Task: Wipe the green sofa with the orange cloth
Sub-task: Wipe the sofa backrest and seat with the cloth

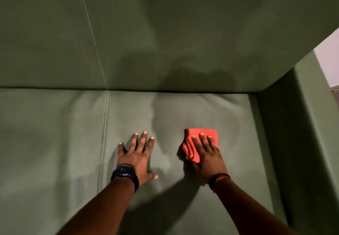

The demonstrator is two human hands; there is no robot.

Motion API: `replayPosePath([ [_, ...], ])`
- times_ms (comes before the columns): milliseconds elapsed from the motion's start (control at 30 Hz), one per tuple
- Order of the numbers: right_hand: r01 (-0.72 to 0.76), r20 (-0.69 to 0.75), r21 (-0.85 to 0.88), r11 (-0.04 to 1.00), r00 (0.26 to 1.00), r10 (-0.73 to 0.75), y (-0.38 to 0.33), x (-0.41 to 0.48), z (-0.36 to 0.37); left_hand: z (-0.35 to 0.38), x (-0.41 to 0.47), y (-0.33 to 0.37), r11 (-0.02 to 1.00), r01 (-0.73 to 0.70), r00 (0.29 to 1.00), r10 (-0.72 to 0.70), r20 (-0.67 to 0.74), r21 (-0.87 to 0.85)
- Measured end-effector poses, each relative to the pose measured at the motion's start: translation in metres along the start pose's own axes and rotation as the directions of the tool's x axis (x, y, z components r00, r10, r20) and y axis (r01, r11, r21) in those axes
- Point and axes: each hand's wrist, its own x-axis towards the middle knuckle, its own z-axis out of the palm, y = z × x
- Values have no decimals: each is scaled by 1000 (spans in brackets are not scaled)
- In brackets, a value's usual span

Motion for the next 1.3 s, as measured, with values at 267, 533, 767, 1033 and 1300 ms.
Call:
replayPosePath([
  [267, -49, -94, 42, 998, 994, 53, -11, -11, 7, -1, 4, -1, 1000, -15, 1000, 15, -14, -3],
  [533, -36, -119, -6, 999, 992, 35, -27, -14, 17, 1, 6, -3, 1000, -15, 999, 15, -28, 1],
  [767, -198, -202, 37, 980, 958, 201, -19, 0, 9, 4, 4, -4, 1000, -25, 999, 25, -27, 10],
  [1033, 8, -125, -61, 998, 992, -15, -17, -17, 14, 4, 4, -6, 1000, -21, 999, 21, -29, 6],
  [1300, 100, -67, -118, 988, 992, -108, -28, -38, 19, 3, 3, -5, 1000, -17, 999, 17, -36, 2],
])
